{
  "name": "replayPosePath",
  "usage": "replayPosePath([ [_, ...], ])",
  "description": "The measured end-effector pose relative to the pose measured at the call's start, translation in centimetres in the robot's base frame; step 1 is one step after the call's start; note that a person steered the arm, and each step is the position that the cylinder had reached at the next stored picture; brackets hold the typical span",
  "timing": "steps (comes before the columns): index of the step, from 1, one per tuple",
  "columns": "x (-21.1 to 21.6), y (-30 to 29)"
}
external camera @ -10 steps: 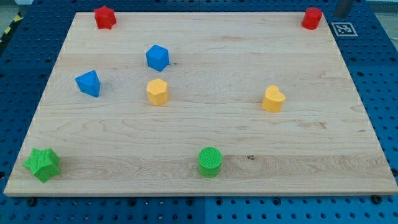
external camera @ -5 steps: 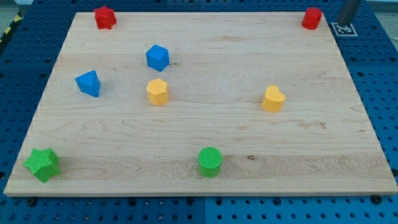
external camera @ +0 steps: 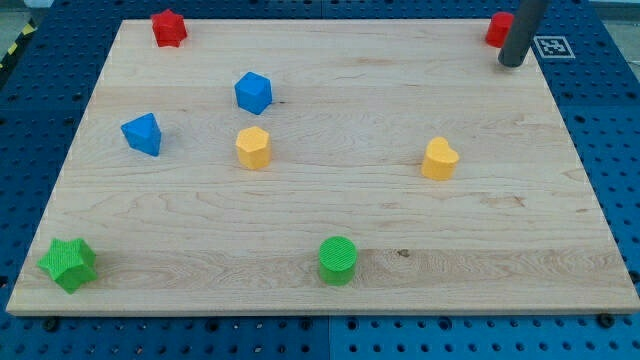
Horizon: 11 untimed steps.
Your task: Move blue cube up a bit
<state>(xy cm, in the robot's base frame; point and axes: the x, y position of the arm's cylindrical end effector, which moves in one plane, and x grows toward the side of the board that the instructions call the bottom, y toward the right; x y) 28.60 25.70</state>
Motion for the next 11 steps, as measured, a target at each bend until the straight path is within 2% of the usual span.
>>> replayPosePath([
  [3, 1.1, -3.3],
  [6, 1.7, -10.5],
  [9, 2.8, -23.8],
  [11, 7.6, -26.9],
])
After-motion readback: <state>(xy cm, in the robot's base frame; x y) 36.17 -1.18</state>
